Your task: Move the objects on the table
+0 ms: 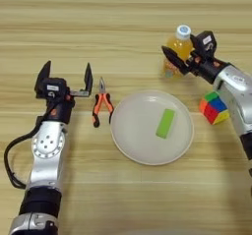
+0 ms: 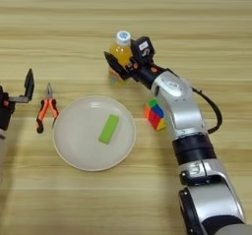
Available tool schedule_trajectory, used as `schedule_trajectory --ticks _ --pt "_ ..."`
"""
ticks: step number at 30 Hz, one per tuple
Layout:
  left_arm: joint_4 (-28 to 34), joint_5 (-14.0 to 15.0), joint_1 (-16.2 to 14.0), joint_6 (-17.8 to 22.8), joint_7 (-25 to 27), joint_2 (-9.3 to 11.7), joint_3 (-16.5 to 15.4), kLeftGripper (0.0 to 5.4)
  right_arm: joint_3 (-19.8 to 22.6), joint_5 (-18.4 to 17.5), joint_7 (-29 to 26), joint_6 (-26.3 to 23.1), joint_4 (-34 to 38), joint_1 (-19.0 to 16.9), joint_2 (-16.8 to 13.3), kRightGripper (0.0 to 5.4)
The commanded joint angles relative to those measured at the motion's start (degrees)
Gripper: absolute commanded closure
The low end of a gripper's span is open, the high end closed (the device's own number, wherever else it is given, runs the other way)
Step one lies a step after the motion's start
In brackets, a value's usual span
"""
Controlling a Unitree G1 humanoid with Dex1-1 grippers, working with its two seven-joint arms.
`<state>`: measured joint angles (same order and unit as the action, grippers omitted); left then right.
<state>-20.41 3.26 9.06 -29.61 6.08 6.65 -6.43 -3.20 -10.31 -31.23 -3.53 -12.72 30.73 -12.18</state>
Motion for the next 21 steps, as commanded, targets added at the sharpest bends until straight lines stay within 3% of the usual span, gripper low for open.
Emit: schedule_trajectory --ticks 1,9,21 --pt "-0.58 -0.66 0.68 -0.35 -0.37 0.09 0.19 0.00 -2.70 -0.89 -1.89 -2.35 10.65 -2.50 -0.07 1.87" --pt "-0.92 -0.96 0.96 -0.61 -0.54 0.06 0.17 0.00 -7.23 -4.46 -6.68 -8.81 24.82 -8.88 -1.37 1.87" --pt "-0.69 -1.04 0.86 -0.60 -0.58 0.18 0.14 0.00 -10.32 -6.69 -9.23 -13.16 28.19 -14.93 -1.67 1.87"
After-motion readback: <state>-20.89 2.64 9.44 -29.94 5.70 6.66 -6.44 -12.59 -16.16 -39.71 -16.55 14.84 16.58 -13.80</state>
